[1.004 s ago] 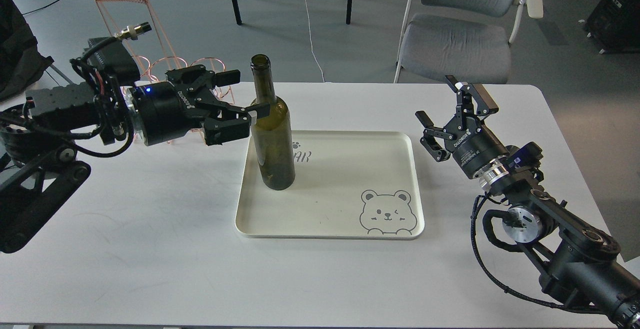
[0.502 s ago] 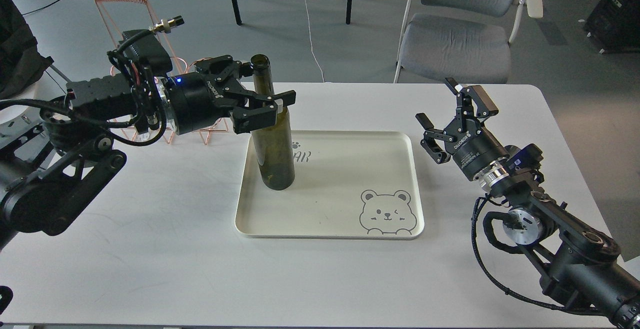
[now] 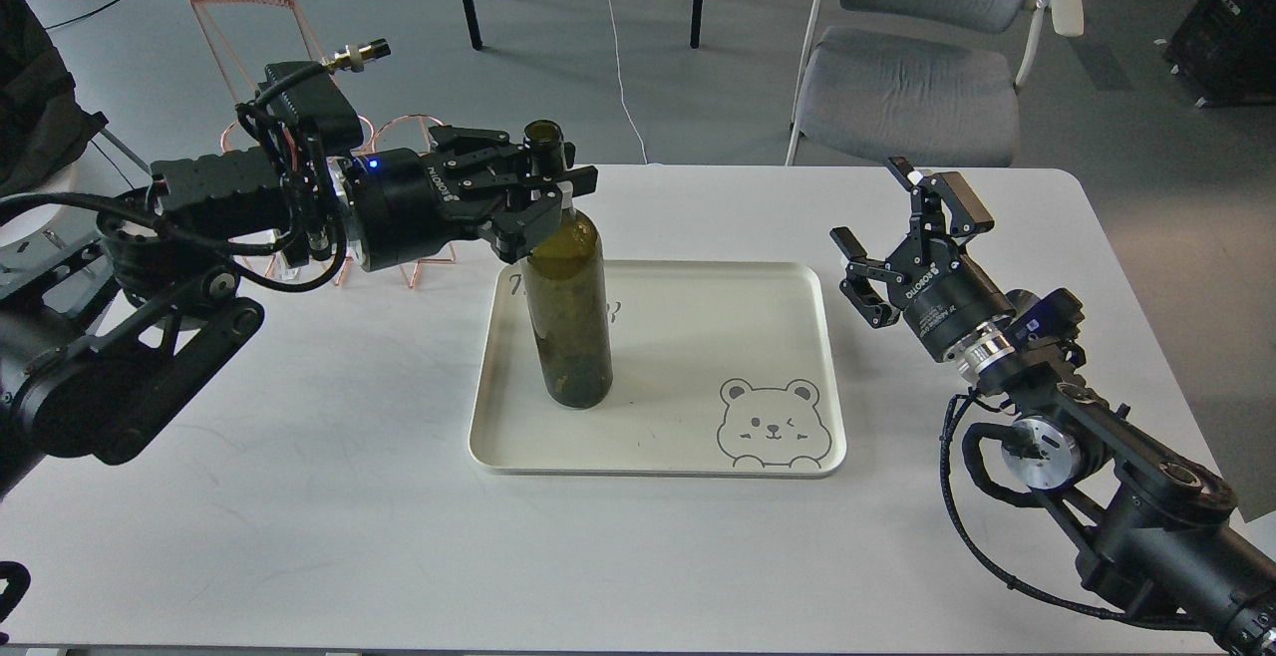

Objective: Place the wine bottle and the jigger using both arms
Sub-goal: 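Lift the bottle off the tray and carry it over the wine rack, then lower the held bottle upright into a slot of the copper rack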

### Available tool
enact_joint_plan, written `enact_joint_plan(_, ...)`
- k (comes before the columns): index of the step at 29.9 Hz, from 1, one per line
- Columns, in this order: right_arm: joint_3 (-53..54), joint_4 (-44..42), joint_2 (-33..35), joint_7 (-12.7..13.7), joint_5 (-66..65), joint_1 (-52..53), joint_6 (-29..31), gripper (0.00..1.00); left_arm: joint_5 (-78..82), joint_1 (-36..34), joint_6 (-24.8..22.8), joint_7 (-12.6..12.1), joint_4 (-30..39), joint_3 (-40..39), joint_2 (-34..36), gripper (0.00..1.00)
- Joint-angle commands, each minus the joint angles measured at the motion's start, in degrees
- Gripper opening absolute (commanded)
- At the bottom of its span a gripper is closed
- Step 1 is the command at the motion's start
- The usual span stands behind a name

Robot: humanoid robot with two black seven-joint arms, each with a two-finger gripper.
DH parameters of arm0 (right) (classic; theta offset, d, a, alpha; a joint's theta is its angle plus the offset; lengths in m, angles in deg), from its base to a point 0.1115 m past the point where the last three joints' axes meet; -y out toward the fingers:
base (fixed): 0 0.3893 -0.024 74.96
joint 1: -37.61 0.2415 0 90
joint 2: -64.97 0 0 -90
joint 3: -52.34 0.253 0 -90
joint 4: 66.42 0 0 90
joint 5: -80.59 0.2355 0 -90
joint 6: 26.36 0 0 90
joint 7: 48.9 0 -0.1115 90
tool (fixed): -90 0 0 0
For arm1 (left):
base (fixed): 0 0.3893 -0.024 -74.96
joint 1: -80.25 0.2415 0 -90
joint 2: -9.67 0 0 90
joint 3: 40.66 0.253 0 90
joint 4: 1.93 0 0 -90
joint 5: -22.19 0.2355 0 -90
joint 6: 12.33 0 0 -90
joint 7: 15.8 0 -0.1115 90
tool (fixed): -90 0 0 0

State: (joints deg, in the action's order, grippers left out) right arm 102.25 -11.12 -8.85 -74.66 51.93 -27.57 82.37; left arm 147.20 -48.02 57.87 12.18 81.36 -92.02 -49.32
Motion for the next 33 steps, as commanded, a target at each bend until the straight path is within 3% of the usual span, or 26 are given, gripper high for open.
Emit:
enact_joint_plan(1, -0.08, -0.01, 0.0, 0.0, 0.0, -0.04, -0.01, 0.97, -0.01, -3.55, 0.2, 0.02, 0.11, -0.06, -0.07, 0.08)
enact_joint_plan(7, -0.08, -0.01, 0.0, 0.0, -0.09, -0.04, -0.1, 0.97, -4.06, -11.46, -0.51, 0.02, 0.03, 0.03, 0.98, 0.09)
enact_joint_plan(12, -0.25, -0.01, 0.0, 0.0, -0.09, -0.04, -0.54, 0.97, -6.7, -16.65, -1.56, 0.02, -3.04, 0.12, 6.25, 0.1)
enact_joint_plan(23, -0.52, -0.01, -0.09, 0.0, -0.7, -0.12, -0.54, 0.97, -8.38, -21.14, -2.27, 0.02, -14.91, 0.12, 13.2, 0.11)
enact_joint_plan(33, -0.52, -0.01, -0.18, 0.0, -1.05, -0.56, -0.63, 0.97, -8.99, -21.66, -1.74, 0.02, -21.15, 3.27, 12.67, 0.11)
